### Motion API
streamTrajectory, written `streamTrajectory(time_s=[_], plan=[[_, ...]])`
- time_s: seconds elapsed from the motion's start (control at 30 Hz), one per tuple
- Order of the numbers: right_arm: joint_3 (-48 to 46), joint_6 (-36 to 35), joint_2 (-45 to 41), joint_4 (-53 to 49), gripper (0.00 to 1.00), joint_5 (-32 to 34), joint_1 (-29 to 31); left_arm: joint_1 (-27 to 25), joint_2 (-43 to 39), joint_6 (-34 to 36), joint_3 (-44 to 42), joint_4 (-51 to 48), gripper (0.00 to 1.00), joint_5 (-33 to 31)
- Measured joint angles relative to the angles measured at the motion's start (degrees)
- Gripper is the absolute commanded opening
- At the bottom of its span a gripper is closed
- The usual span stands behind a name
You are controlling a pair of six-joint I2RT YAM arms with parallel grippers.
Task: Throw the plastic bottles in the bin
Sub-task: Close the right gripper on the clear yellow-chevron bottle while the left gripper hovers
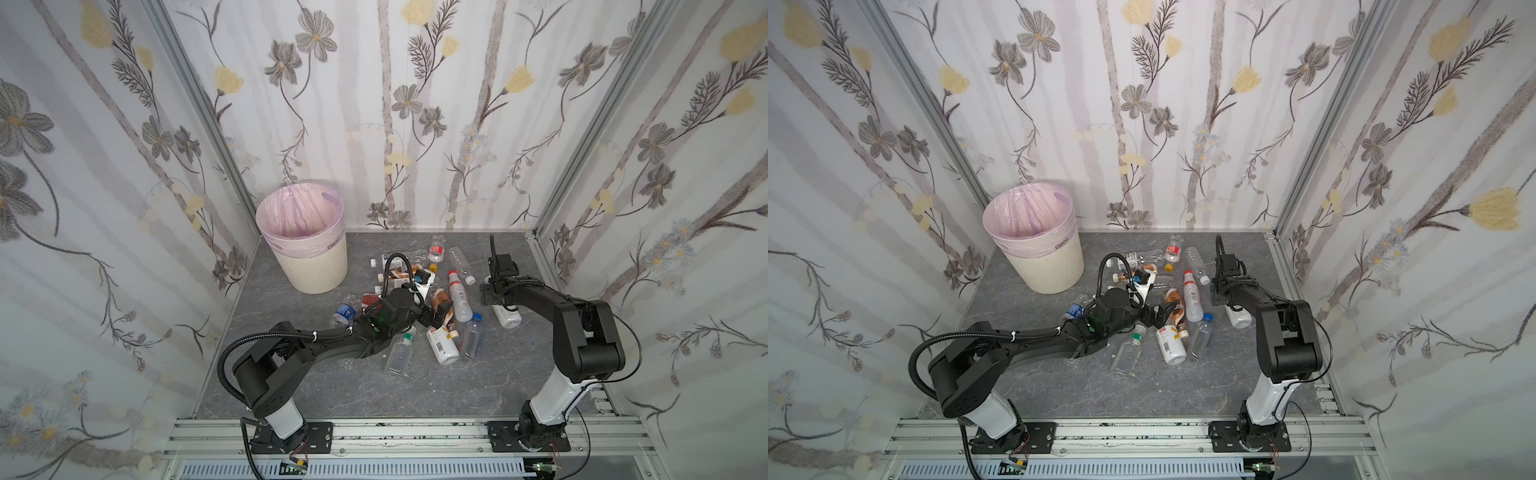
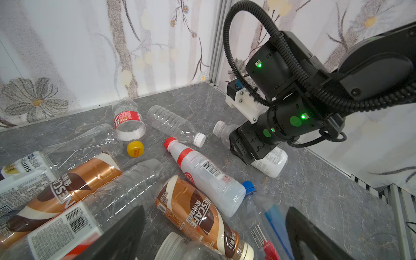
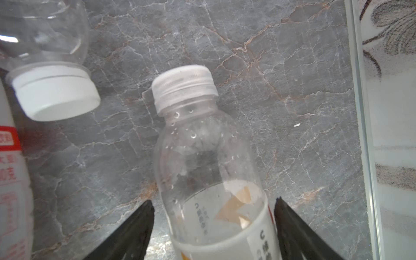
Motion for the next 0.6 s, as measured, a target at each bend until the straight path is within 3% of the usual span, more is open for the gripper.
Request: streamTrajectory(time_s=[0.2, 0.6], plan=[[0.0, 0.0, 0.3, 0.0, 0.78, -0.2, 0.0, 0.0, 0.0, 0.0, 0.0, -0.4, 1.00, 0.0], [0.0, 0.0, 1.2, 0.6, 0.64, -0.3, 0.0, 0.0, -0.2, -0.2, 0.0, -0.6, 1.00, -0.2]])
